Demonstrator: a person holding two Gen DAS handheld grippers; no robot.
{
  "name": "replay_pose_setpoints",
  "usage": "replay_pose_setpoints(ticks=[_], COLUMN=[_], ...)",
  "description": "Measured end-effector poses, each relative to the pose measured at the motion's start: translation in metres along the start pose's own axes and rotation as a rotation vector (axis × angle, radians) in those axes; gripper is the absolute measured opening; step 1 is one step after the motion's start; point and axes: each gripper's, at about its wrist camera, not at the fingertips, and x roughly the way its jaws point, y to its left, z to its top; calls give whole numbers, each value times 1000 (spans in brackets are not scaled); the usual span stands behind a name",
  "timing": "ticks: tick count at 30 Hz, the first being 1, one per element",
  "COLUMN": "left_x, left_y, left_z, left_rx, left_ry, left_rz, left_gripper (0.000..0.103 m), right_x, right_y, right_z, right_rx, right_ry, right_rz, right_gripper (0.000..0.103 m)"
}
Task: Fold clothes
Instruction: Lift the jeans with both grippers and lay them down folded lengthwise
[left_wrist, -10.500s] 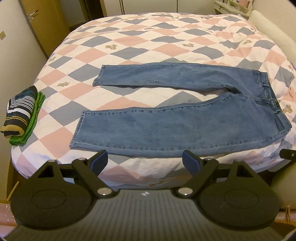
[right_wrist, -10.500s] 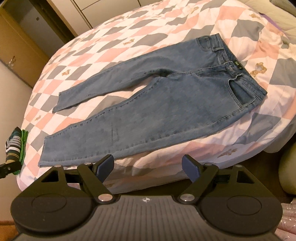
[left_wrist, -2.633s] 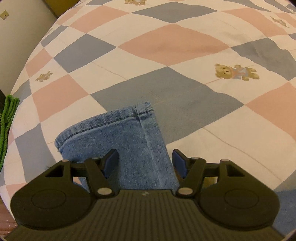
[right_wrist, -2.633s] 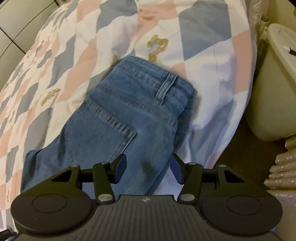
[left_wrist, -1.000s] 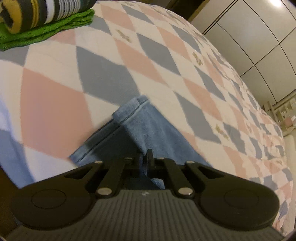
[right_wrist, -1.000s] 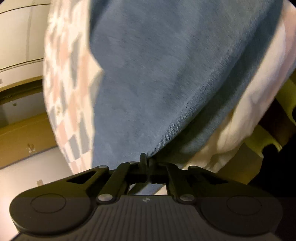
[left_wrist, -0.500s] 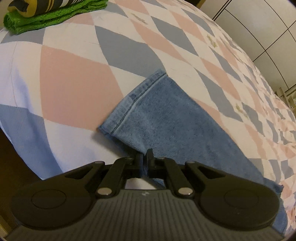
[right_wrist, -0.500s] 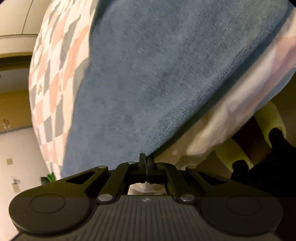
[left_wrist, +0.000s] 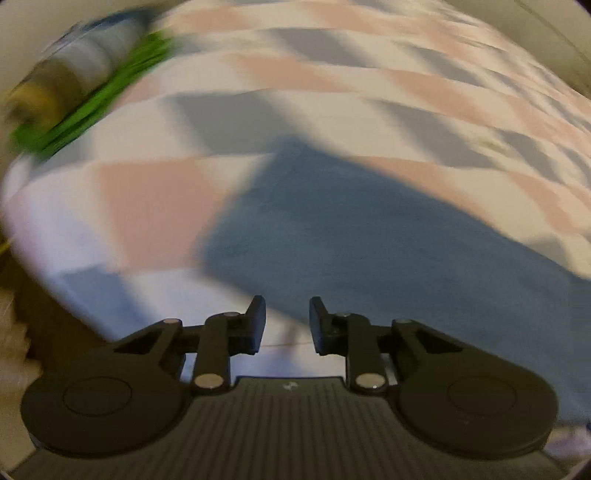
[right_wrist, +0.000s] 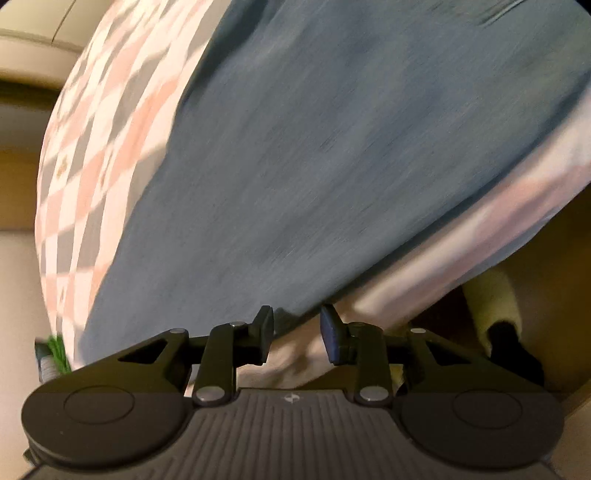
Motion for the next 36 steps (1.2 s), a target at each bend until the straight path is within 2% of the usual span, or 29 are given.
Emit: replay_pose_setpoints(ticks=[4, 8, 11, 13, 14, 16, 20, 23, 24, 25, 26, 29, 31, 33, 34, 36], left_x=[1, 2, -1, -1, -1, 2, 10, 17, 17, 17, 15, 11, 15, 18, 14, 4], left_y=[-118, -235, -301, -334, -350, -375, -410, -433, -438, -442, -445, -450, -456, -462, -462, -460], left_z=[-12, -48, -81, -99, -108, -125, -152, -169, -172, -176, -177, -182, -185, -190, -189, -187], left_rx=[255, 426, 516, 539, 550, 546, 523, 505, 504, 503, 499, 477, 475, 502, 497, 477], left_ry=[17, 84, 120, 135, 142, 154, 159, 171, 169, 166, 164, 150, 163, 158, 151, 135], left_rz=[-208, -406, -469, -472, -473, -461, -383, -315, -295, -274, -265, -256, -238, -191, -188, -195], left_gripper=[20, 21, 21, 22, 22, 22, 22, 23, 23, 23, 23, 24, 24, 24, 24, 24], right_x=[-46, -94, -126, -137, -144, -149, -143, -128, -122, -113, -112, -129, -139, -126, -120, -119], right_y=[-48, -97, -136, -155, -167, -196, -236, -245, -252, -254, -253, -234, -235, -246, -252, -246], right_z=[23, 51, 78, 89, 100, 116, 153, 179, 188, 196, 200, 202, 199, 201, 203, 210], right_rx=[99, 151, 183, 196, 203, 218, 264, 270, 269, 258, 214, 27, -49, -65, -40, -18], right_ry=[-136, -269, -352, -397, -413, -429, -379, -328, -312, -303, -297, -337, -347, -304, -288, -268], right_rz=[28, 14, -8, -28, -35, -18, 89, 152, 164, 152, 149, 121, 94, -2, -17, -36], right_gripper=[33, 34, 34, 36, 40, 44, 51, 54, 50, 41, 15, 13, 11, 11, 11, 19])
